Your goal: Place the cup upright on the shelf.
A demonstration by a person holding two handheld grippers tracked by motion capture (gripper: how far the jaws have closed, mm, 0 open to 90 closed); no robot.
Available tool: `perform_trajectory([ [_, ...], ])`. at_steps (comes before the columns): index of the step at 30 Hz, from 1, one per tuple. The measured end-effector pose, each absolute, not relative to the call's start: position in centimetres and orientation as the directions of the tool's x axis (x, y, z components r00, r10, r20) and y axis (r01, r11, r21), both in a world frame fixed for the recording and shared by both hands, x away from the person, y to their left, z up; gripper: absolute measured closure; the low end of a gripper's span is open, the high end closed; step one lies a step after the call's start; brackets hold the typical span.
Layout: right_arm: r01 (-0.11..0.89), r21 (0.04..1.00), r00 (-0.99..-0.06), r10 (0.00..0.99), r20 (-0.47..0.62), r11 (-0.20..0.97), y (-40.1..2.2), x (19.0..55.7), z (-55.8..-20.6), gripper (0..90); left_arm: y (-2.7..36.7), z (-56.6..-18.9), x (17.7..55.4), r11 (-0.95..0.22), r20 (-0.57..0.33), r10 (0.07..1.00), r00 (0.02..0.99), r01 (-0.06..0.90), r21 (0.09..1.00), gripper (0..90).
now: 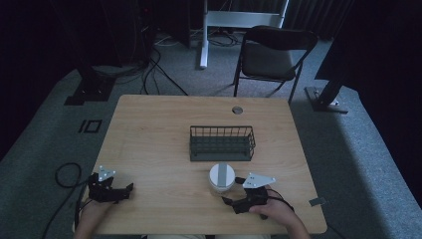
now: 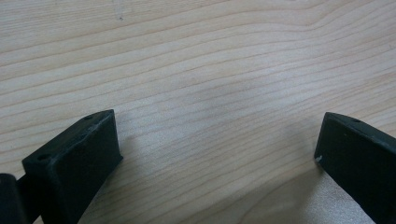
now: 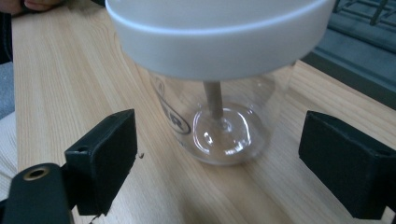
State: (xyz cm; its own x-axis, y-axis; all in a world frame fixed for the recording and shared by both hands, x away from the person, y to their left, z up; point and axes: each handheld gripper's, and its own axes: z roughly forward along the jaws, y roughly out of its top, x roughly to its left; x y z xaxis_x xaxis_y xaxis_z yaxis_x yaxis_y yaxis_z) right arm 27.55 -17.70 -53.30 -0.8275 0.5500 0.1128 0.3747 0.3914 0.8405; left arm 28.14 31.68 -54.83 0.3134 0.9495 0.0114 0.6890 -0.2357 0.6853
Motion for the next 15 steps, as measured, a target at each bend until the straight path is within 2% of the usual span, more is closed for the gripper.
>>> perform_trajectory([
  [15,0.361,0.863,-0.824,0.554,0.117,0.354,-17.04,27.96,-53.22,11.3,31.66,-54.83,28.14,-0.234,0.010,0.950,0.312,0.689,0.686,0.2],
])
